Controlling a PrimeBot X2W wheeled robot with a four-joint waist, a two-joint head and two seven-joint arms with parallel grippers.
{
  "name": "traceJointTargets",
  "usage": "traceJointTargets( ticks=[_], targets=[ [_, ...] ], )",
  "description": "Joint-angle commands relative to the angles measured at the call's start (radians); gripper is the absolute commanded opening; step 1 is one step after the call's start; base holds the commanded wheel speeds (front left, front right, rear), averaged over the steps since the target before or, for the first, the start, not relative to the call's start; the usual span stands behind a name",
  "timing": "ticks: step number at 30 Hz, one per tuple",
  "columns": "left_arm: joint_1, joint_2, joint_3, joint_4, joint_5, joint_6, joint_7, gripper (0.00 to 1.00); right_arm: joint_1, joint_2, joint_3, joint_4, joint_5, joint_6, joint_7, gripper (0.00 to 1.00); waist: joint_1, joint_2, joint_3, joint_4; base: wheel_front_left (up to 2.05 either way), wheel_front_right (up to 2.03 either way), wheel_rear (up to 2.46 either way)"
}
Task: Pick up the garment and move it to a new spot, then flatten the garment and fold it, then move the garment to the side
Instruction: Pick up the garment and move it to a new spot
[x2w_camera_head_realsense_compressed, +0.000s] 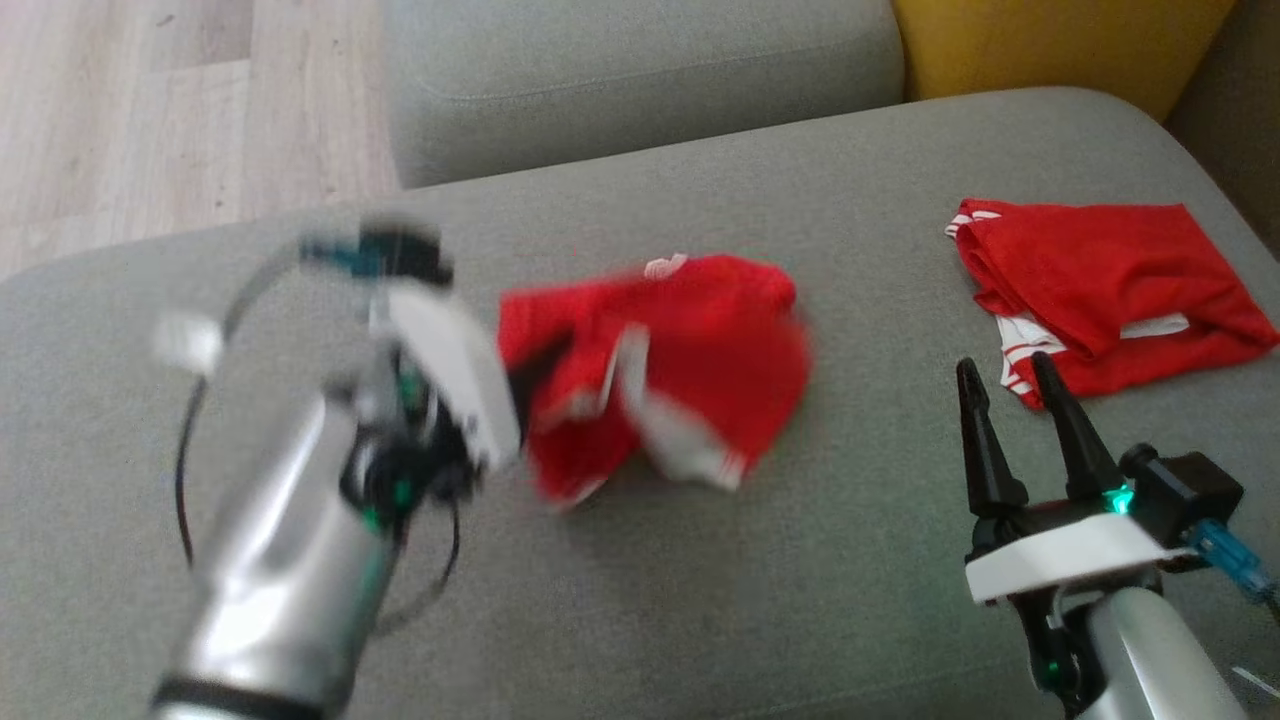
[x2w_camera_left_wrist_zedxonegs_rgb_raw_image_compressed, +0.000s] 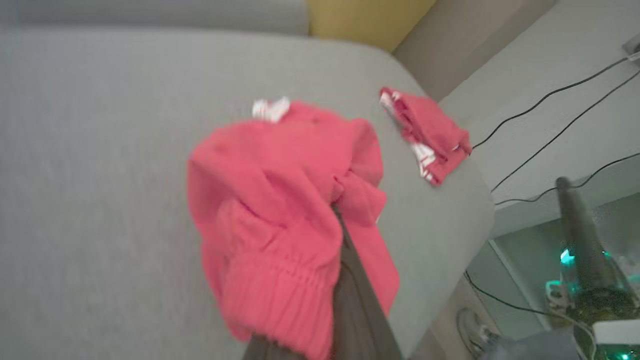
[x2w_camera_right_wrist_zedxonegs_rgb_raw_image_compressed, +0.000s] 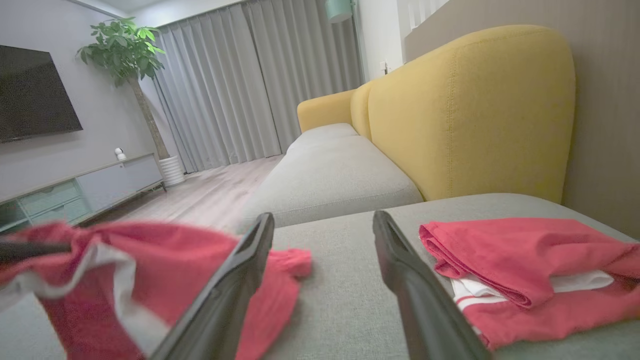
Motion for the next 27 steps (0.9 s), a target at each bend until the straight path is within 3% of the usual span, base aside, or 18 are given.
traceJointTargets(
  ticks=[1, 2, 3, 4, 9, 18, 27],
  targets=[
    [0.002, 0.027, 0.046, 0.005, -0.028, -0.004, -0.006, 0.0, -0.027, -0.02, 0.019, -0.027, -0.002, 0.007, -0.009, 1.0, 0.0, 0.0, 0.007, -0.005, 0.0, 0.0, 0.0],
    [0.026, 0.034, 0.044, 0.029, -0.032, -0.005, -0.011, 0.09, -0.027, -0.022, 0.021, -0.026, -0.001, 0.007, -0.009, 1.0, 0.0, 0.0, 0.009, -0.006, 0.0, 0.0, 0.0],
    [0.044, 0.042, 0.04, 0.053, -0.032, -0.007, -0.016, 0.47, -0.027, -0.024, 0.022, -0.025, 0.001, 0.007, -0.009, 1.0, 0.0, 0.0, 0.01, -0.006, 0.0, 0.0, 0.0],
    [0.057, 0.05, 0.039, 0.077, -0.03, -0.008, -0.028, 1.0, -0.028, -0.026, 0.023, -0.024, 0.002, 0.007, -0.009, 1.0, 0.0, 0.0, 0.012, -0.005, 0.0, 0.0, 0.0],
    [0.049, 0.087, 0.019, 0.143, 0.022, -0.012, -0.129, 1.0, -0.033, -0.031, 0.034, -0.021, 0.002, 0.007, -0.009, 1.0, 0.0, 0.0, 0.012, 0.011, 0.0, 0.0, 0.0],
    [0.026, 0.171, -0.022, 0.06, 0.123, -0.009, -0.276, 1.0, -0.018, -0.038, 0.036, -0.022, 0.005, 0.007, -0.009, 1.0, 0.0, 0.0, -0.007, 0.052, 0.0, 0.0, 0.0],
    [0.17, 0.256, 0.02, -0.153, 0.255, 0.149, -0.53, 1.0, 0.014, -0.033, 0.011, -0.039, 0.001, 0.007, -0.009, 1.0, 0.0, 0.0, -0.017, 0.089, 0.0, 0.0, 0.0]
  ],
)
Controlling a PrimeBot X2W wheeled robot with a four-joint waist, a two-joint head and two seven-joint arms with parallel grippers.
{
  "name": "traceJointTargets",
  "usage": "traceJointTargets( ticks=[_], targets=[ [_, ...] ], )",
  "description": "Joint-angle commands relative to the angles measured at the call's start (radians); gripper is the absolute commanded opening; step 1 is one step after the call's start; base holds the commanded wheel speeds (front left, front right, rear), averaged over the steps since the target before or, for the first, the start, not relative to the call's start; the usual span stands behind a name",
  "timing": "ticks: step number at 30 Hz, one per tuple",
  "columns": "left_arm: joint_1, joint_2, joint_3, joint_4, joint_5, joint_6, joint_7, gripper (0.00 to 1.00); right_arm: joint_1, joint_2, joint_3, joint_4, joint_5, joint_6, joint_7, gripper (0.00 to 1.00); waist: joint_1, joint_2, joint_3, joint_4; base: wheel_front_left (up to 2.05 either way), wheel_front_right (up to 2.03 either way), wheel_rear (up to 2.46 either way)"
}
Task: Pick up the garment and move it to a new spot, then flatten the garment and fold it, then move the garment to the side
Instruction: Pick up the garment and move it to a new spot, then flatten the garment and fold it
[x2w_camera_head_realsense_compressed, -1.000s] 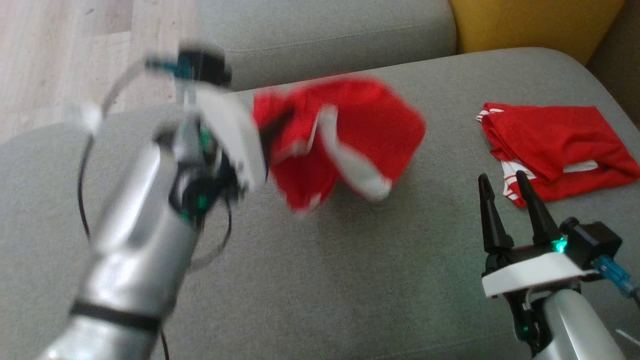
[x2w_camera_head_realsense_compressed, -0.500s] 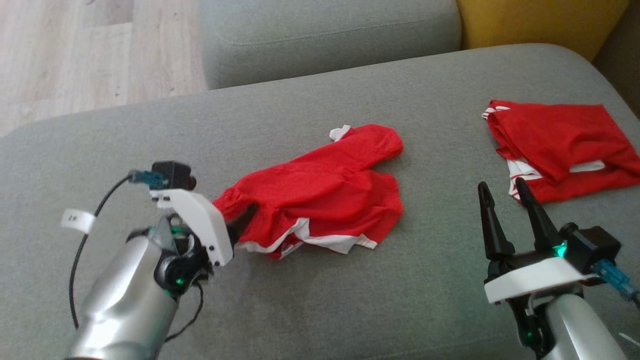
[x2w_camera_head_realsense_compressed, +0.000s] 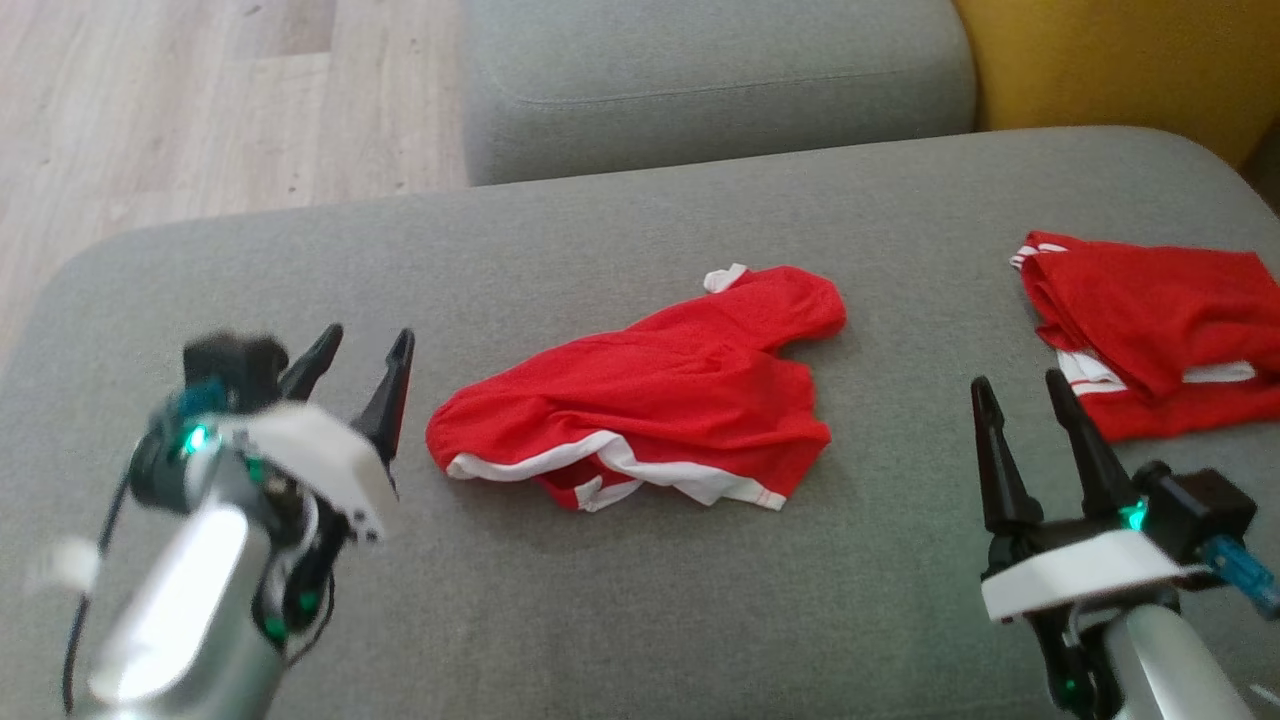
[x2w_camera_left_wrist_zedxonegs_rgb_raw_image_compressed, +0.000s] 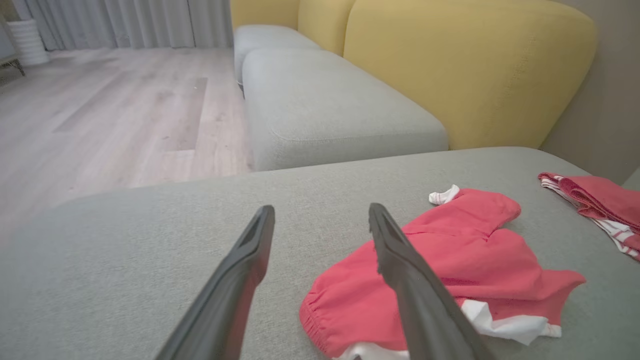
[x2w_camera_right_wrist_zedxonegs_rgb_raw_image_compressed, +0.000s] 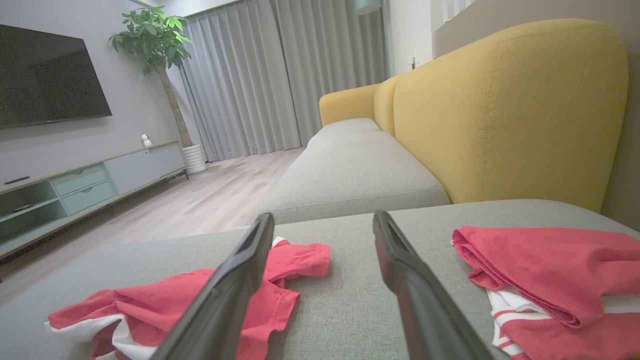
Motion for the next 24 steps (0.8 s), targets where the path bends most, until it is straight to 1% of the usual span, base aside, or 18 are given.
traceJointTargets(
  ticks=[1, 7, 10, 12, 14, 16, 20, 24],
  targets=[
    [-0.027, 0.042, 0.049, -0.054, 0.019, 0.021, -0.035, 1.0, -0.012, -0.009, 0.014, -0.037, 0.0, 0.007, -0.009, 1.0, 0.0, 0.0, 0.001, 0.008, 0.0, 0.0, 0.0],
    [0.113, 0.029, 0.07, -0.173, 0.101, 0.163, -0.206, 1.0, 0.004, -0.006, 0.011, -0.049, -0.001, 0.007, -0.009, 1.0, 0.0, 0.0, 0.005, 0.023, 0.0, 0.0, 0.0],
    [0.192, 0.003, 0.091, -0.221, 0.128, 0.228, -0.254, 1.0, 0.012, -0.007, 0.011, -0.055, -0.001, 0.007, -0.009, 1.0, 0.0, 0.0, 0.008, 0.026, 0.0, 0.0, 0.0],
    [0.241, -0.019, 0.107, -0.25, 0.148, 0.259, -0.267, 1.0, 0.018, -0.008, 0.011, -0.058, 0.0, 0.007, -0.009, 1.0, 0.0, 0.0, 0.009, 0.027, 0.0, 0.0, 0.0],
    [0.277, -0.041, 0.122, -0.273, 0.168, 0.273, -0.271, 1.0, 0.021, -0.01, 0.009, -0.061, 0.002, 0.007, -0.009, 1.0, 0.0, 0.0, 0.011, 0.029, 0.0, 0.0, 0.0],
    [0.305, -0.067, 0.139, -0.303, 0.198, 0.276, -0.272, 1.0, 0.024, -0.012, 0.006, -0.062, 0.003, 0.007, -0.009, 1.0, 0.0, 0.0, 0.012, 0.033, 0.0, 0.0, 0.0],
    [0.338, -0.106, 0.169, -0.319, 0.24, 0.252, -0.272, 1.0, 0.026, -0.017, 0.005, -0.063, 0.004, 0.007, -0.009, 1.0, 0.0, 0.0, 0.012, 0.038, 0.0, 0.0, 0.0],
    [0.348, -0.132, 0.198, -0.313, 0.271, 0.223, -0.272, 1.0, 0.026, -0.02, 0.005, -0.063, 0.003, 0.007, -0.009, 1.0, 0.0, 0.0, 0.011, 0.039, 0.0, 0.0, 0.0]
  ],
)
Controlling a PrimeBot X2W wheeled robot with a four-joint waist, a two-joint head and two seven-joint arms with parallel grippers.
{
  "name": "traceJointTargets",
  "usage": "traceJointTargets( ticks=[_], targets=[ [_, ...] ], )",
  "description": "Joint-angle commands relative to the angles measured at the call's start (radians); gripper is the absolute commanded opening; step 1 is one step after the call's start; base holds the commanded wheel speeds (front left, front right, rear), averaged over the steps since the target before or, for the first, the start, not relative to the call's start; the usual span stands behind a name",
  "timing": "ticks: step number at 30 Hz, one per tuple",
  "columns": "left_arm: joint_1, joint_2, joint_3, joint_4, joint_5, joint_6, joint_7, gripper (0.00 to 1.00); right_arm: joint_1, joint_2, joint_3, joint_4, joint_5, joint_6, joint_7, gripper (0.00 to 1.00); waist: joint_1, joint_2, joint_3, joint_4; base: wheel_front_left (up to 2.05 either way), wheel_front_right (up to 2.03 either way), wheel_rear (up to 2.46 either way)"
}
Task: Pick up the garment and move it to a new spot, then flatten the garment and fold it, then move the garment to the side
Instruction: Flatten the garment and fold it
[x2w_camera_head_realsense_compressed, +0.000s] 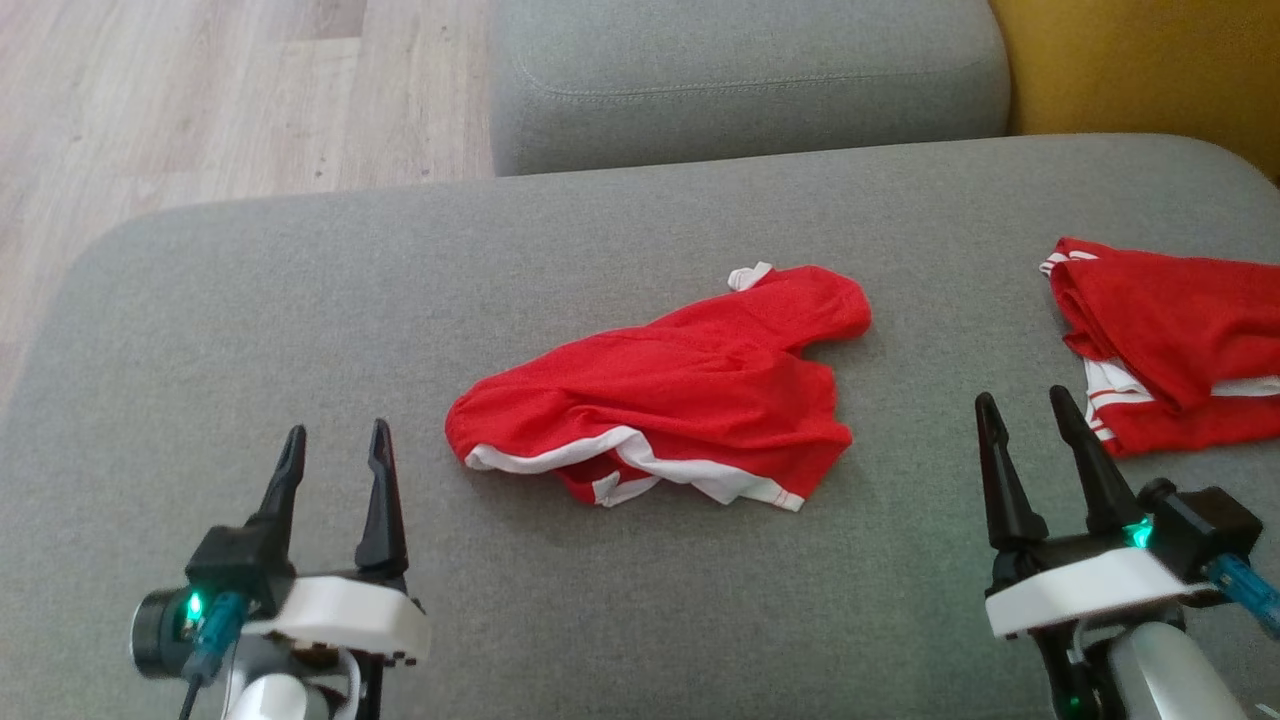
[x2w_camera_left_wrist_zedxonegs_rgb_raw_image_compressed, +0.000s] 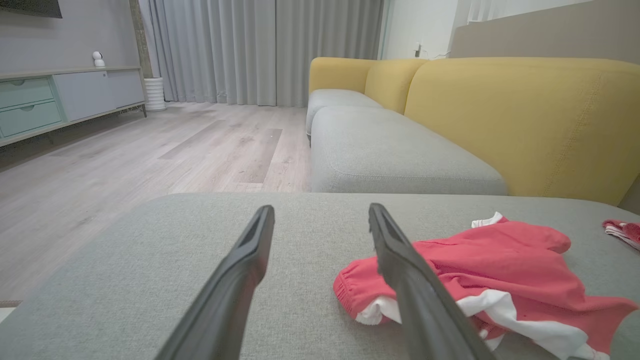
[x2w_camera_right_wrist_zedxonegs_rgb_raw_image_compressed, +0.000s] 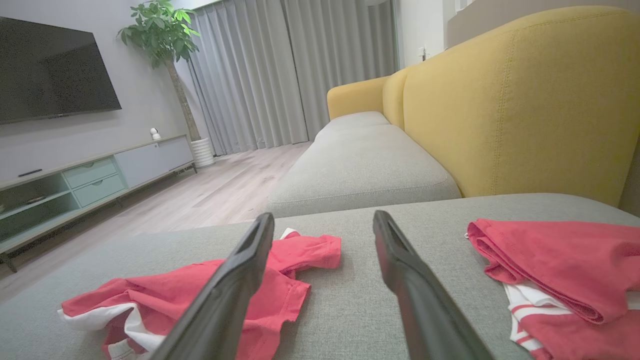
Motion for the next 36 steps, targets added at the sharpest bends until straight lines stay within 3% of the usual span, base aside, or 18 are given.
traceJointTargets(
  ticks=[1, 8, 16, 20, 27, 29, 30, 32, 34, 36],
  targets=[
    [-0.028, 0.001, 0.051, -0.027, 0.014, -0.006, -0.012, 1.0, -0.017, -0.02, 0.013, -0.035, 0.003, 0.007, -0.009, 1.0, 0.0, 0.0, 0.0, 0.0, 0.0, 0.0, 0.0],
    [-0.028, -0.025, 0.089, -0.011, 0.044, -0.043, -0.012, 1.0, -0.018, -0.027, 0.065, -0.004, 0.029, 0.007, 0.043, 1.0, 0.0, 0.0, 0.004, 0.006, 0.0, 0.0, 0.0],
    [-0.042, -0.068, 0.113, 0.011, 0.079, -0.08, -0.012, 1.0, -0.099, -0.069, 0.244, 0.115, 0.18, 0.007, 0.352, 1.0, 0.0, 0.0, 0.02, 0.068, 0.0, 0.0, 0.0],
    [-0.044, -0.083, 0.124, 0.02, 0.092, -0.095, -0.012, 1.0, -0.136, -0.057, 0.244, 0.195, 0.221, 0.007, 0.463, 1.0, 0.0, 0.0, 0.028, 0.11, 0.0, 0.0, 0.0],
    [-0.06, -0.105, 0.145, 0.029, 0.115, -0.119, -0.012, 1.0, -0.198, -0.029, 0.227, 0.311, 0.235, 0.007, 0.503, 0.98, 0.0, 0.0, 0.067, 0.177, 0.0, 0.0, 0.0],
    [-0.064, -0.11, 0.148, 0.03, 0.12, -0.124, -0.012, 1.0, -0.21, -0.025, 0.227, 0.337, 0.24, 0.007, 0.495, 0.89, 0.0, 0.0, 0.076, 0.187, 0.0, 0.0, 0.0],
    [-0.066, -0.113, 0.15, 0.031, 0.123, -0.125, -0.012, 1.0, -0.217, -0.023, 0.226, 0.35, 0.242, 0.007, 0.49, 0.8, 0.0, 0.0, 0.081, 0.191, 0.0, 0.0, 0.0],
    [-0.07, -0.117, 0.153, 0.031, 0.127, -0.128, -0.012, 1.0, -0.23, -0.02, 0.228, 0.375, 0.244, 0.007, 0.481, 0.46, 0.0, 0.0, 0.09, 0.196, 0.0, 0.0, 0.0],
    [-0.073, -0.12, 0.158, 0.033, 0.131, -0.131, -0.012, 1.0, -0.242, -0.019, 0.236, 0.392, 0.248, 0.007, 0.47, 0.0, 0.0, 0.0, 0.095, 0.198, 0.0, 0.0, 0.0],
    [-0.074, -0.123, 0.164, 0.034, 0.135, -0.134, -0.012, 1.0, -0.251, -0.018, 0.246, 0.396, 0.259, 0.007, 0.454, 0.0, 0.0, 0.0, 0.096, 0.196, 0.0, 0.0, 0.0]
  ],
)
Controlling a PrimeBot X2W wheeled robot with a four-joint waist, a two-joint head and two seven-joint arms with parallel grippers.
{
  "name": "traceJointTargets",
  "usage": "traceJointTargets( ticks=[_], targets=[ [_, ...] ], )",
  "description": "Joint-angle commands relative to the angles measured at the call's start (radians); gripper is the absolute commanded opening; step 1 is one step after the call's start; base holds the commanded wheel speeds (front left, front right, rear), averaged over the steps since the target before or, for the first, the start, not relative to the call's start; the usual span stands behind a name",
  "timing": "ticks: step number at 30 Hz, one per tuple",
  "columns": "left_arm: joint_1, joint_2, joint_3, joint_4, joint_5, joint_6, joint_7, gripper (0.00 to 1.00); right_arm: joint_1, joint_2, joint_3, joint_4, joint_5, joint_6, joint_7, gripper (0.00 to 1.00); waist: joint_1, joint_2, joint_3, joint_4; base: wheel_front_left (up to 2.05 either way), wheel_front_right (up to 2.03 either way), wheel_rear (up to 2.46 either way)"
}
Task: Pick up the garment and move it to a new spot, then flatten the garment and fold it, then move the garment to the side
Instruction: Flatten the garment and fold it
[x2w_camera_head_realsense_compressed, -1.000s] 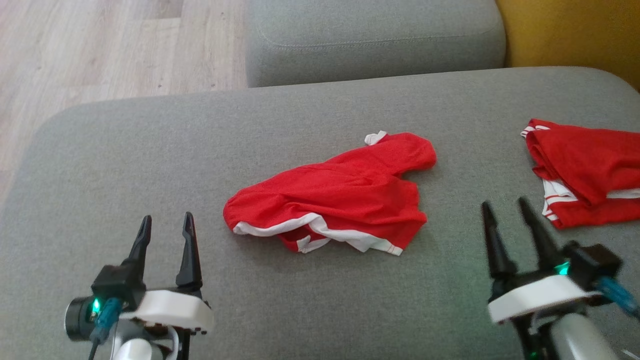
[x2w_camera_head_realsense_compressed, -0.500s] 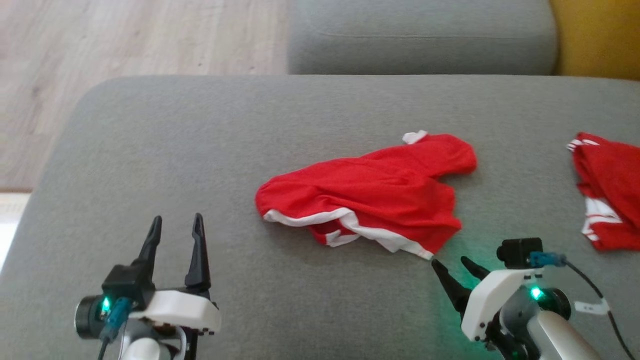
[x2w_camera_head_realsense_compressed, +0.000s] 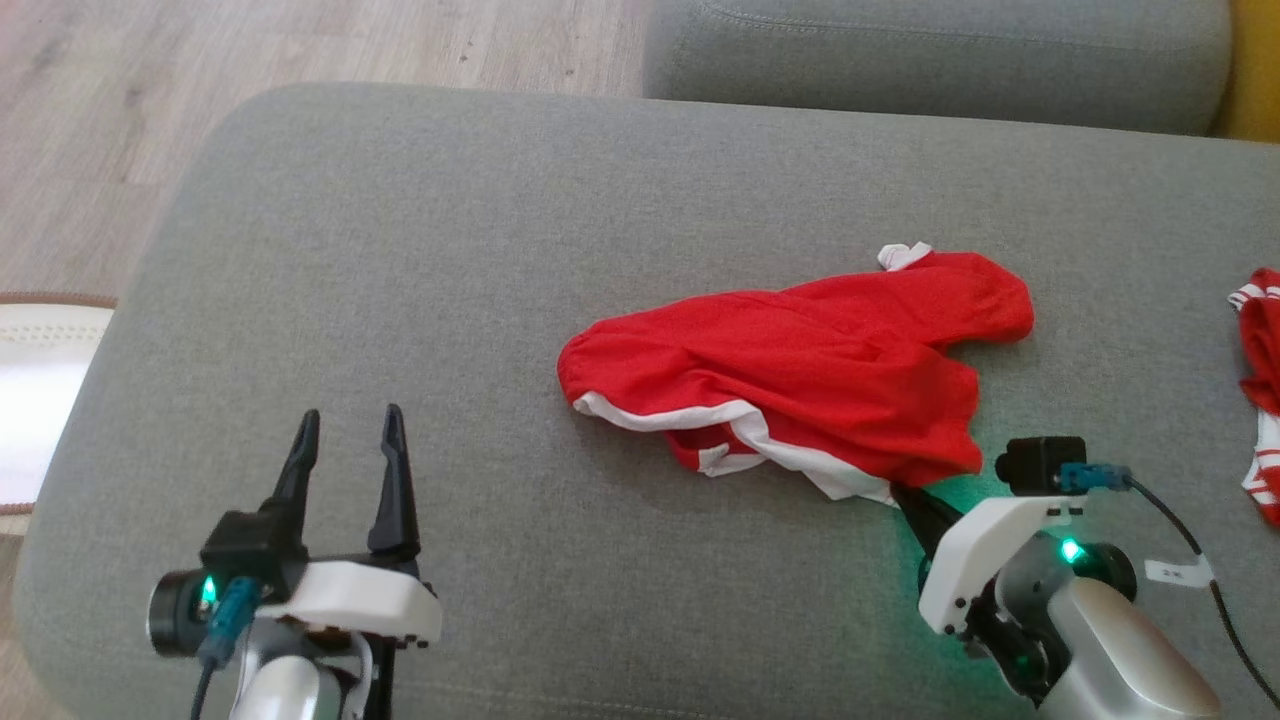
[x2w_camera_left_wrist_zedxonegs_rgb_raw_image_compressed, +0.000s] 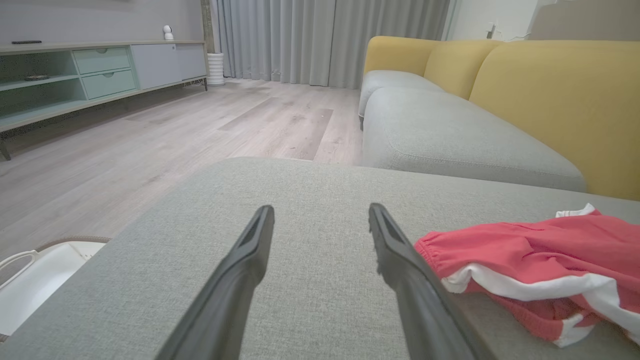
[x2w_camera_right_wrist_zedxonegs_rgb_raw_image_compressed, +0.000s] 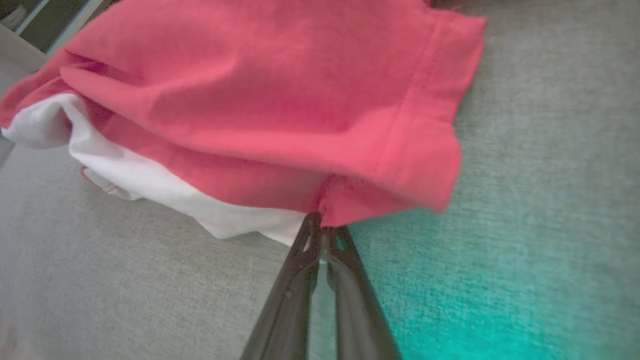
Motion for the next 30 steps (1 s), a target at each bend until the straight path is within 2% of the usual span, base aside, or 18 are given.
traceJointTargets(
  ticks=[1, 4, 8, 15, 22, 23, 24, 25, 30],
  targets=[
    [-0.053, -0.002, 0.045, -0.026, 0.01, -0.003, -0.012, 1.0, -0.023, 0.005, 0.029, -0.018, 0.01, 0.007, -0.018, 0.0, 0.0, 0.0, -0.003, -0.004, 0.0, 0.0, 0.0],
    [-0.047, -0.007, 0.053, -0.02, 0.012, -0.005, -0.012, 1.0, -0.024, -0.023, 0.044, -0.042, 0.018, 0.007, -0.031, 0.0, 0.0, 0.0, -0.016, -0.02, 0.0, 0.0, 0.0],
    [-0.037, -0.01, 0.068, -0.018, 0.014, -0.009, -0.012, 1.0, -0.015, -0.108, 0.034, -0.091, -0.02, 0.007, -0.001, 0.0, 0.0, 0.0, -0.033, -0.049, 0.0, 0.0, 0.0],
    [-0.033, -0.015, 0.083, -0.013, 0.019, -0.022, -0.012, 1.0, 0.039, -0.264, -0.017, -0.245, 0.014, 0.007, 0.193, 0.0, 0.0, 0.0, -0.035, -0.089, 0.0, 0.0, 0.0],
    [-0.043, -0.019, 0.083, -0.001, 0.023, -0.033, -0.012, 1.0, 0.064, -0.323, -0.062, -0.276, 0.013, 0.007, 0.324, 0.0, 0.0, 0.0, -0.019, -0.097, 0.0, 0.0, 0.0],
    [-0.046, -0.02, 0.083, 0.001, 0.023, -0.035, -0.012, 1.0, 0.065, -0.317, -0.07, -0.268, 0.011, 0.007, 0.328, 0.19, 0.0, 0.0, -0.018, -0.096, 0.0, 0.0, 0.0],
    [-0.048, -0.021, 0.083, 0.004, 0.024, -0.036, -0.012, 1.0, 0.067, -0.309, -0.076, -0.258, 0.007, 0.007, 0.328, 0.73, 0.0, 0.0, -0.017, -0.094, 0.0, 0.0, 0.0],
    [-0.05, -0.021, 0.083, 0.007, 0.024, -0.038, -0.012, 1.0, 0.068, -0.301, -0.08, -0.247, -0.001, 0.007, 0.324, 1.0, 0.0, 0.0, -0.018, -0.092, 0.0, 0.0, 0.0],
    [-0.046, -0.022, 0.091, 0.015, 0.03, -0.042, -0.012, 1.0, 0.072, -0.255, -0.106, -0.233, -0.033, 0.007, 0.253, 1.0, 0.0, 0.0, -0.036, -0.091, 0.0, 0.0, 0.0]
  ],
)
